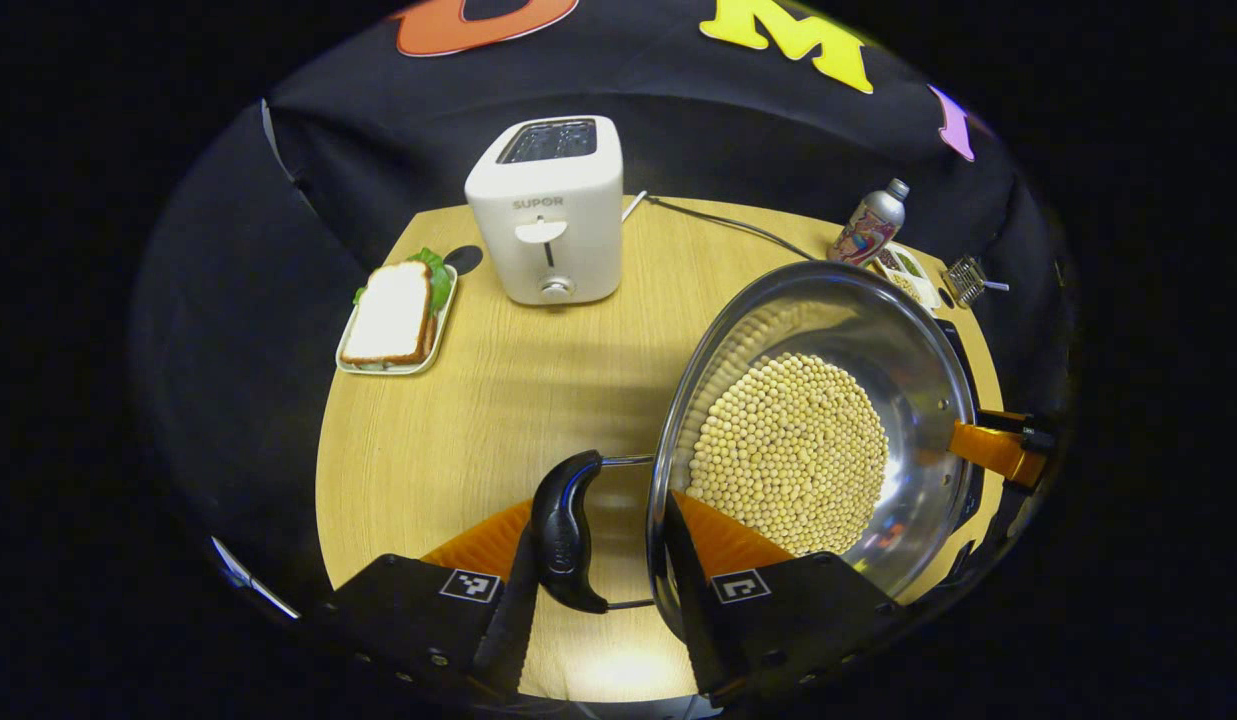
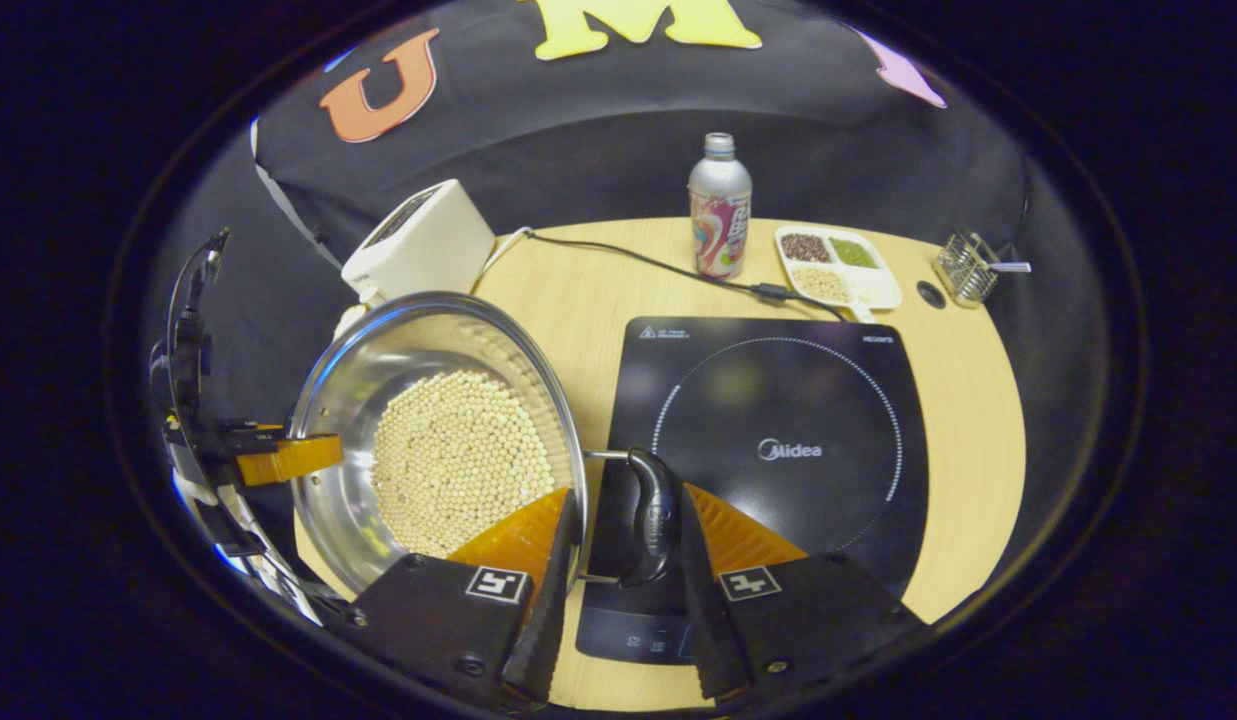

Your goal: First push the handle of the pot to place it horizontally, then grasp the pot with both hands and set it on the induction cooktop.

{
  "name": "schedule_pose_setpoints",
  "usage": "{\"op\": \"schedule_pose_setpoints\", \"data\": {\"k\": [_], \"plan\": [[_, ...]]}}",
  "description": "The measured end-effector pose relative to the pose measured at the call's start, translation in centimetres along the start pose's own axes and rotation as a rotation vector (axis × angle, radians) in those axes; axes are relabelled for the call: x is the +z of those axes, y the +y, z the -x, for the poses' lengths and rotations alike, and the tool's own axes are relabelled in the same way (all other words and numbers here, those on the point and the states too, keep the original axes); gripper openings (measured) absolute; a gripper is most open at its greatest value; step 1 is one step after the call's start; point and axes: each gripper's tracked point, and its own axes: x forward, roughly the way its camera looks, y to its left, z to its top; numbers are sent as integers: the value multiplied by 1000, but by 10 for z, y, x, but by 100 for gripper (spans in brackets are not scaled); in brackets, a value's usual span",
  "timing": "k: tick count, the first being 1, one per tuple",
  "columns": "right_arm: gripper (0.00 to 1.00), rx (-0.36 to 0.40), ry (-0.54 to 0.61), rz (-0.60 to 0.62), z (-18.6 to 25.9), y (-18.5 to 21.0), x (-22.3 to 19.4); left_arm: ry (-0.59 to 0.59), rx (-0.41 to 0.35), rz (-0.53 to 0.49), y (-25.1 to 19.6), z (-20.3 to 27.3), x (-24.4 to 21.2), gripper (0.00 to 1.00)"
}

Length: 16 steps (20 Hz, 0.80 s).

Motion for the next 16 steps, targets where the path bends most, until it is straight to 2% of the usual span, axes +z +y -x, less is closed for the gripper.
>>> {"op": "schedule_pose_setpoints", "data": {"k": [1, 9, 10, 12, 16], "plan": [[53, -5, -14, -7, 9, -6, 1, -3, -4, -1, 0, -2, 1, 62], [53, -84, -56, -86, 63, -90, -13, -22, -67, -71, -8, -17, 2, 62], [55, -95, -60, -91, 68, -102, -13, -21, -77, -78, -10, -20, 0, 62], [53, -109, -65, -94, 71, -127, -13, -17, -93, -87, -11, -25, -1, 62], [53, -129, -55, -91, 75, -173, -7, -5, -106, -93, -10, -25, 1, 62]]}}
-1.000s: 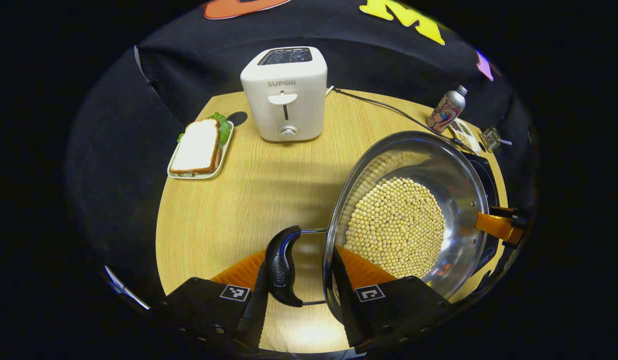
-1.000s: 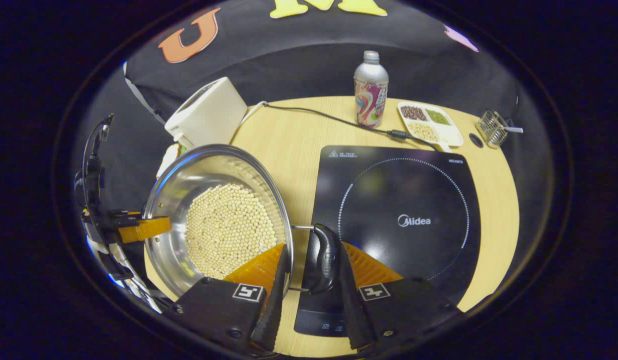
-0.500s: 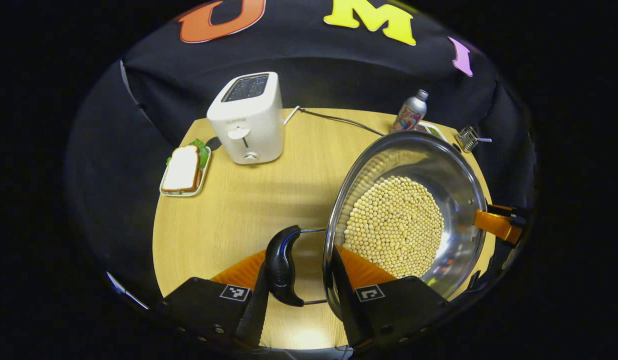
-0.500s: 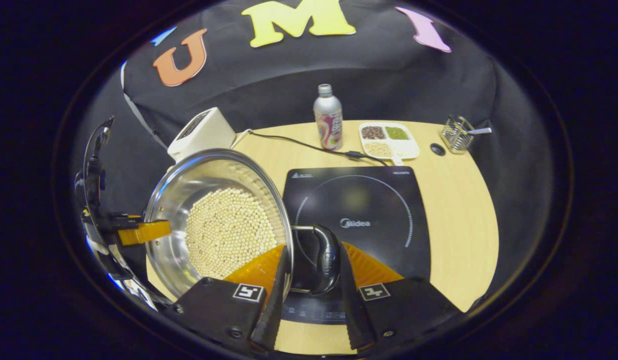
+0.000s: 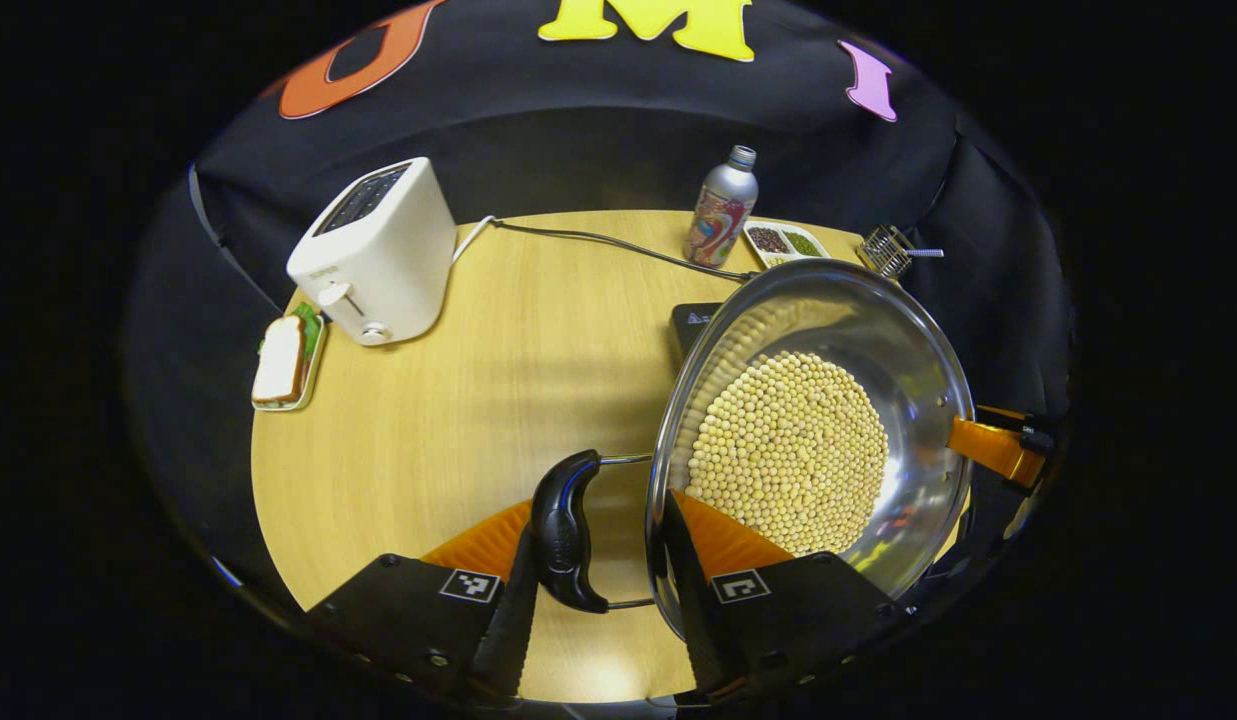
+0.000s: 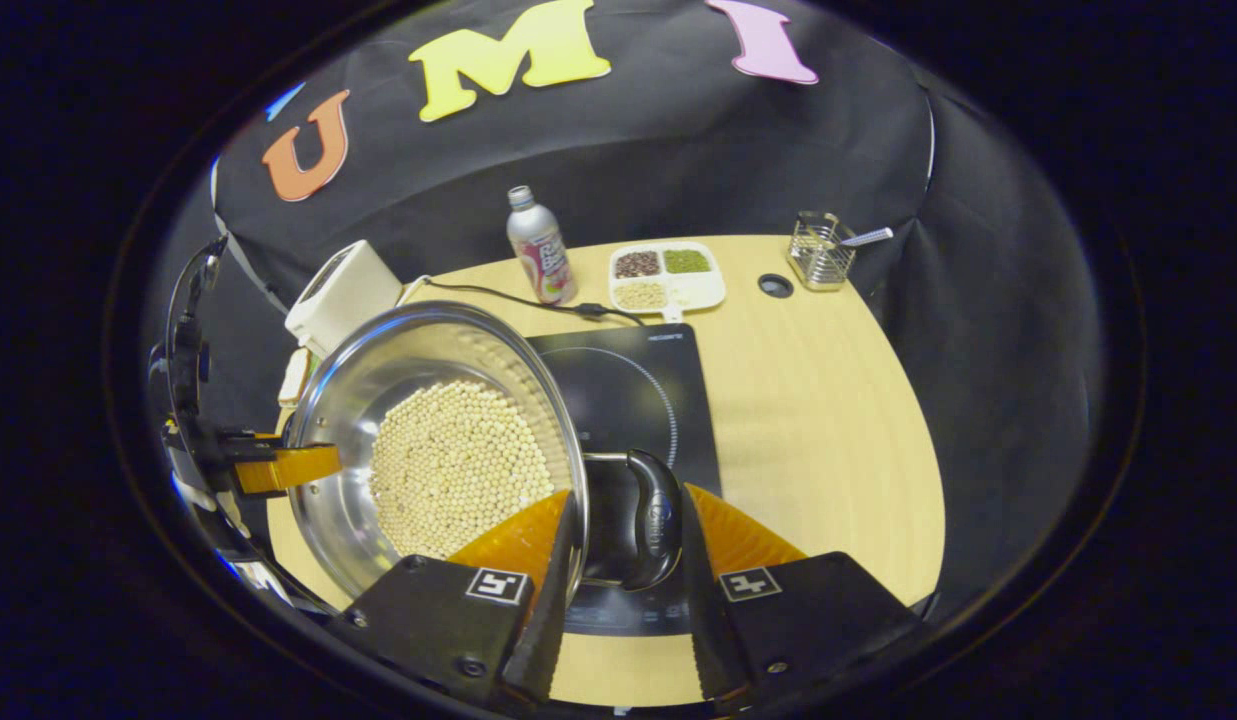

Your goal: First push the handle of the pot to place it horizontally, then grasp the pot with both hands and set it on the induction cooktop.

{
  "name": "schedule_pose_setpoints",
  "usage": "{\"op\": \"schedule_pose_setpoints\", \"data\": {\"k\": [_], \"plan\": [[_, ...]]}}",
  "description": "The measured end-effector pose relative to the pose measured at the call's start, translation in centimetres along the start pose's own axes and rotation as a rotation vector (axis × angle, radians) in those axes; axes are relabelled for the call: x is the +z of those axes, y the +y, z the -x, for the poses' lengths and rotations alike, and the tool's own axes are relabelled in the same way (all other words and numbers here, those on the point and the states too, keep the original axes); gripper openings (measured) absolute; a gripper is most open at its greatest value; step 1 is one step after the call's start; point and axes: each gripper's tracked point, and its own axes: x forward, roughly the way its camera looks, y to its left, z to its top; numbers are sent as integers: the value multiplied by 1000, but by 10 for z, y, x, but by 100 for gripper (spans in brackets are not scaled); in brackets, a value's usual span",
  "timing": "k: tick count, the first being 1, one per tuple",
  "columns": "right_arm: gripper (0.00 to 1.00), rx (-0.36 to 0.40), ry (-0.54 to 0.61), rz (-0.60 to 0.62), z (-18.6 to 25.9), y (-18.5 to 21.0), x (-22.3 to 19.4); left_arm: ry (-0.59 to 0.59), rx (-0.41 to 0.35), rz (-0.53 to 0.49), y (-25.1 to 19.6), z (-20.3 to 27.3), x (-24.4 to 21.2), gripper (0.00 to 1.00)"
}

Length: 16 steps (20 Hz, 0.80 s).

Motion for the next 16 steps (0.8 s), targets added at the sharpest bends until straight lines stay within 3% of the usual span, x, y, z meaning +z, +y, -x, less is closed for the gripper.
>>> {"op": "schedule_pose_setpoints", "data": {"k": [1, 2, 3, 9, 16], "plan": [[53, 0, 2, 2, -3, -10, 4, 2, -2, 0, 0, 0, -1, 71], [53, 0, 4, 1, -6, -19, 6, 3, -3, 6, 0, 1, -2, 62], [56, 0, 10, 4, -11, -27, 10, 10, -2, 14, -1, 2, -2, 62], [53, 16, 40, 35, -32, -58, 31, 29, 19, 40, -2, 8, -2, 62], [53, 23, 82, 54, -54, -70, 42, 56, 25, 59, -2, 16, -3, 62]]}}
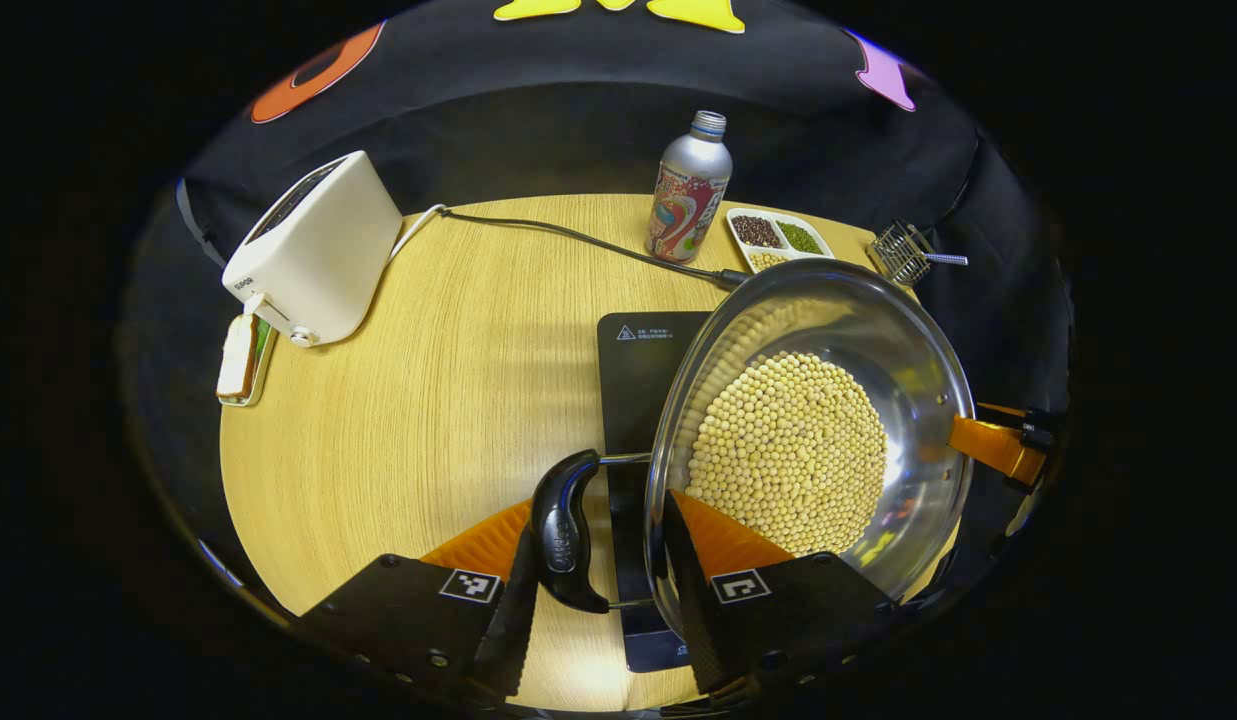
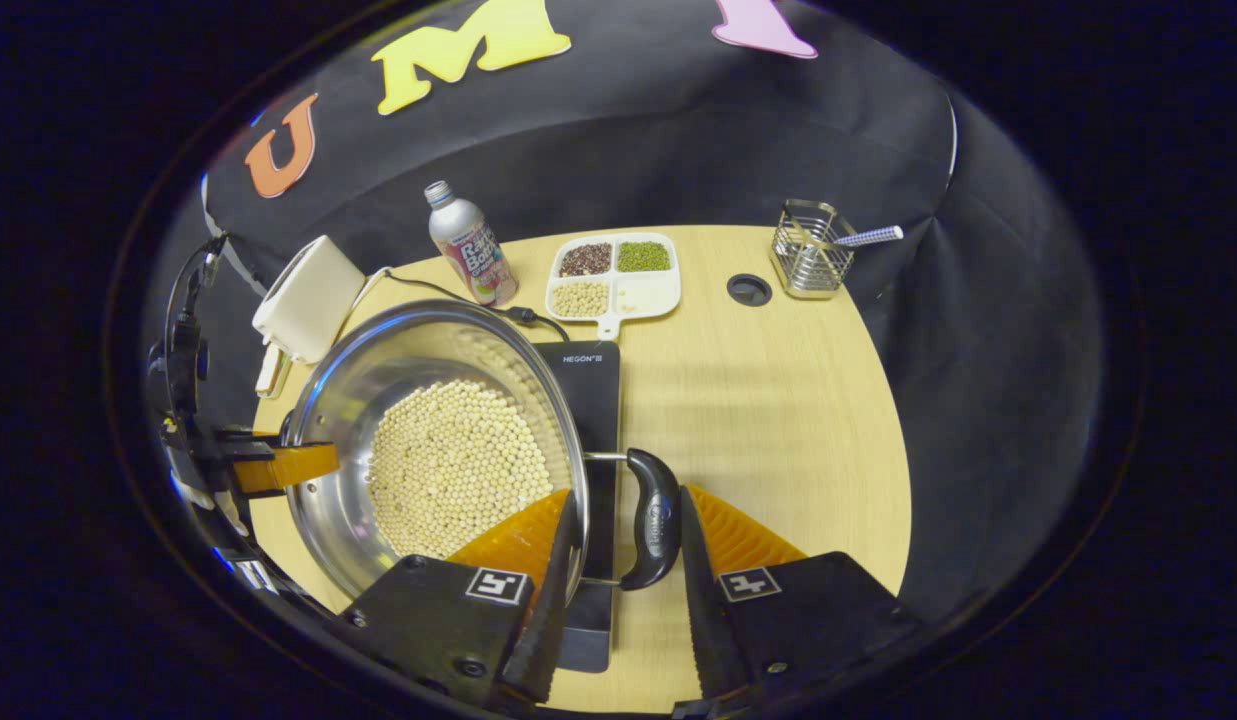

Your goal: First push the handle of the pot to place it horizontally, then grasp the pot with both hands and set it on the induction cooktop.

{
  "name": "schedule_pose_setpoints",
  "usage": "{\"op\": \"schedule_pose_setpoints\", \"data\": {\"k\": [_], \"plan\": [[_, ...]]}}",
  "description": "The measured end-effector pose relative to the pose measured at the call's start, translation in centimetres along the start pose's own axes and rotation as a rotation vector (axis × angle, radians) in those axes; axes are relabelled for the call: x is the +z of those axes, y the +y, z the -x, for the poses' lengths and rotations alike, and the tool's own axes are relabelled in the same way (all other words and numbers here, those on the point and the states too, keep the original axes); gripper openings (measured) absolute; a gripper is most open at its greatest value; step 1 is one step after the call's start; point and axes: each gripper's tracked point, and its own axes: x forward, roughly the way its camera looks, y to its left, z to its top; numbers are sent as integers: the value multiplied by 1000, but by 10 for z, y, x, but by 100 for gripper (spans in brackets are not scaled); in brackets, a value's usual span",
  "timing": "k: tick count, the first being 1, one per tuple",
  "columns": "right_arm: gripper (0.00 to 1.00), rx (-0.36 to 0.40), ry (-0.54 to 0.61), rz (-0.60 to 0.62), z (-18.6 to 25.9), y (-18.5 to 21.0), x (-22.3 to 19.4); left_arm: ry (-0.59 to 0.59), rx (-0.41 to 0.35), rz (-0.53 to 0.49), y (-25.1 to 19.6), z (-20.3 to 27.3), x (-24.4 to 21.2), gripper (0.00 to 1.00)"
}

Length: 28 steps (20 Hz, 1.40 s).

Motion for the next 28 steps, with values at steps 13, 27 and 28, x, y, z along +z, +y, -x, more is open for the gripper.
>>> {"op": "schedule_pose_setpoints", "data": {"k": [13, 27, 28], "plan": [[55, 59, -34, 3, -14, -2, 2, -2, -13, 2, -3, 0, 2, 62], [55, 40, -30, 26, -15, -3, 2, -27, -4, -3, -1, -3, 1, 63], [55, 34, -24, 36, -15, -3, 2, -29, -4, -5, -2, -3, 2, 63]]}}
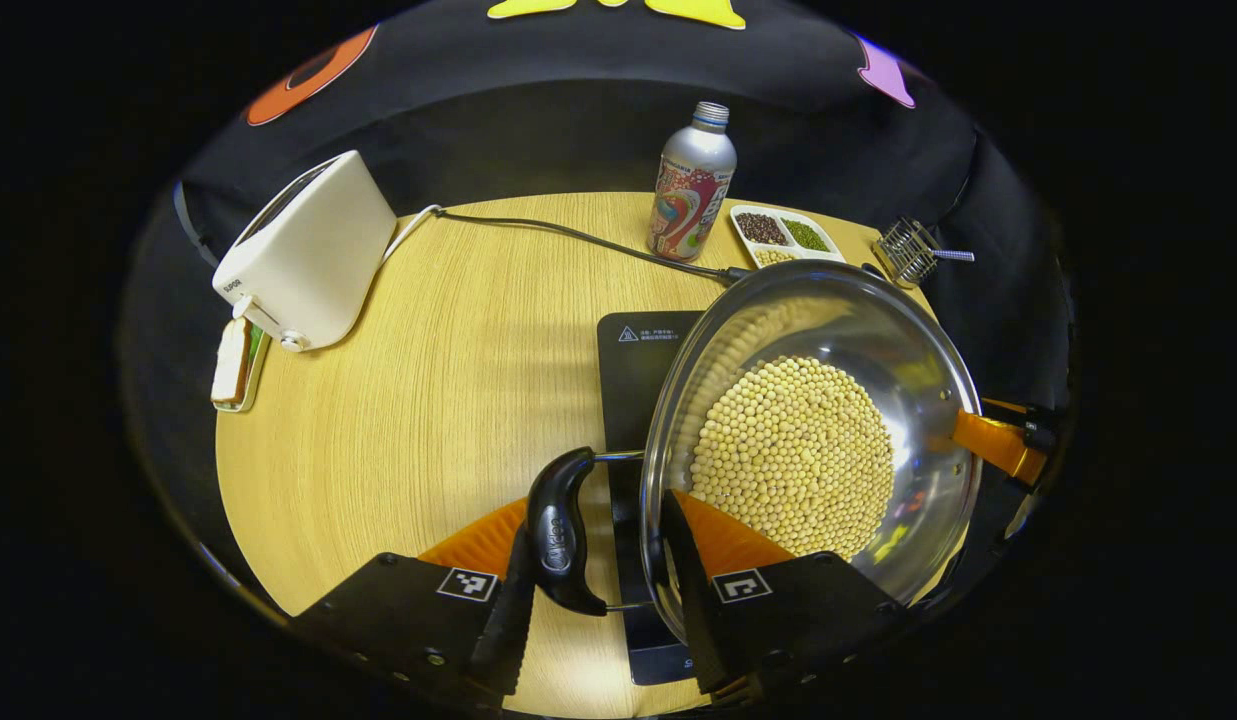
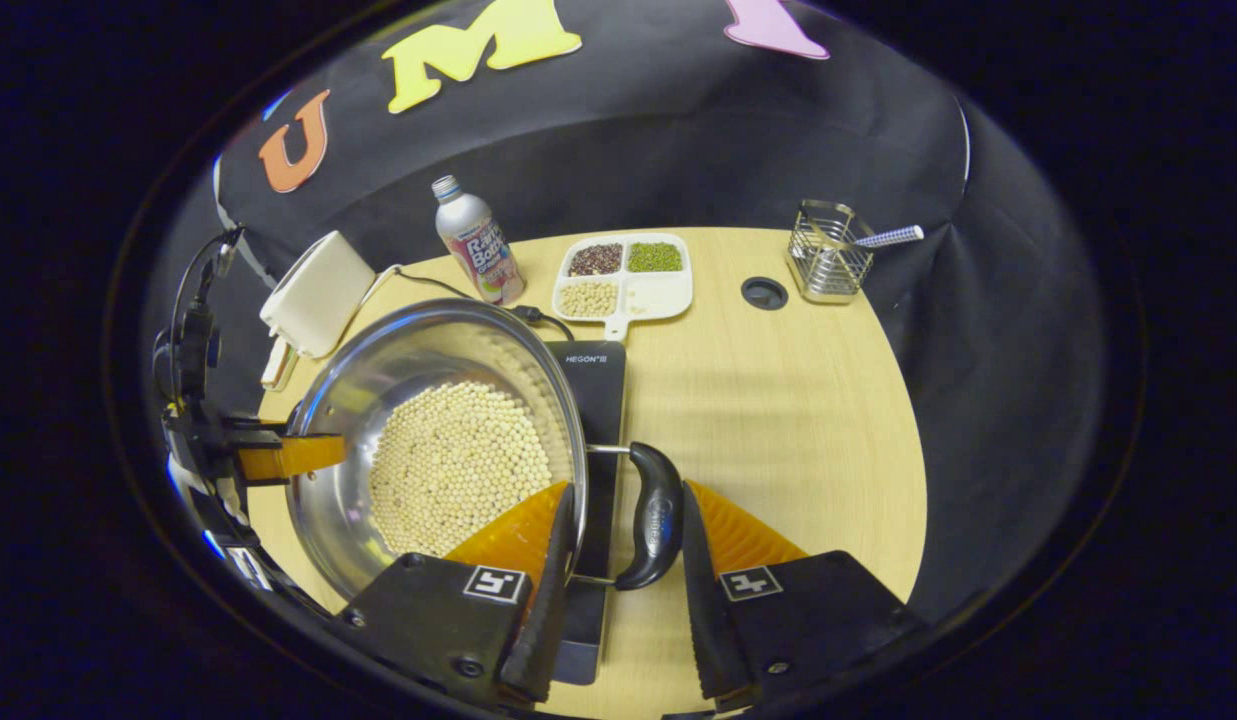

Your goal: First push the handle of the pot to place it horizontally, then grasp the pot with both hands and set it on the induction cooktop.

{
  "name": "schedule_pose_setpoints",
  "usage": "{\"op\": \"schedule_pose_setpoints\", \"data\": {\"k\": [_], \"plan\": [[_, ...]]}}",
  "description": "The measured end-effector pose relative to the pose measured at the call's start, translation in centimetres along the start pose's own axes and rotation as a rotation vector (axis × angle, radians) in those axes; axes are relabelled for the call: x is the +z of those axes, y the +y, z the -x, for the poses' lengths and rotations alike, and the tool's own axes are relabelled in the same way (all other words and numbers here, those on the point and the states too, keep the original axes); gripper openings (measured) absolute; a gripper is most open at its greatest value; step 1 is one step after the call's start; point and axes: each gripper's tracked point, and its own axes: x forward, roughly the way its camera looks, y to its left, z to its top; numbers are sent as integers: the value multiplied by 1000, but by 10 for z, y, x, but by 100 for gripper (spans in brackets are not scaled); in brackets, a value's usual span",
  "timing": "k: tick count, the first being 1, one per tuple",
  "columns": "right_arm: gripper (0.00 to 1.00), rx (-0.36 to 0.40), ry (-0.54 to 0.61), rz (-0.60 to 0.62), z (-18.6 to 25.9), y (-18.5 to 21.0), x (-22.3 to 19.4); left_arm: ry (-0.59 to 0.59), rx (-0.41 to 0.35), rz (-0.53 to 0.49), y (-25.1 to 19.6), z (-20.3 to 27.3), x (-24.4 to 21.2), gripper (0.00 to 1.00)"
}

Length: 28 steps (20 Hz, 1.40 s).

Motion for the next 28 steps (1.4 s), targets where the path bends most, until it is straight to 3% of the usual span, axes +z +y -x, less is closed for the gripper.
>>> {"op": "schedule_pose_setpoints", "data": {"k": [8, 9, 10, 11, 12, 13, 14, 22, 23, 24, 25, 28], "plan": [[59, -5, -24, -1, 0, -1, 4, -31, -25, 20, 1, 2, 3, 63], [62, 2, -31, 11, 1, -1, 4, -64, -36, 20, 1, 2, 6, 73], [67, 6, -43, 22, -1, -1, 3, -97, -37, 18, 4, 4, 8, 53], [67, 3, -74, 34, 3, -1, 5, -125, -24, 21, 8, 7, 7, 68], [68, -13, -101, 44, 4, -3, 8, -155, -6, 26, 13, 11, 7, 74], [70, -30, -128, 49, 10, -6, 8, -191, 18, 33, 18, 17, 7, 91], [75, -37, -157, 53, 15, -5, 9, -227, 17, 49, 20, 24, 7, 98], [76, -46, -239, 101, 48, 15, -7, -376, 71, 59, 28, 64, 9, 98], [77, -42, -245, 97, 50, 18, -9, -385, 70, 61, 29, 69, 8, 89], [76, -36, -256, 92, 53, 22, -9, -398, 52, 62, 25, 74, 9, 89], [76, -35, -263, 92, 58, 25, -8, -408, 42, 62, 28, 76, 7, 98], [76, -39, -278, 97, 68, 32, -9, -424, 35, 57, 21, 89, 9, 97]]}}
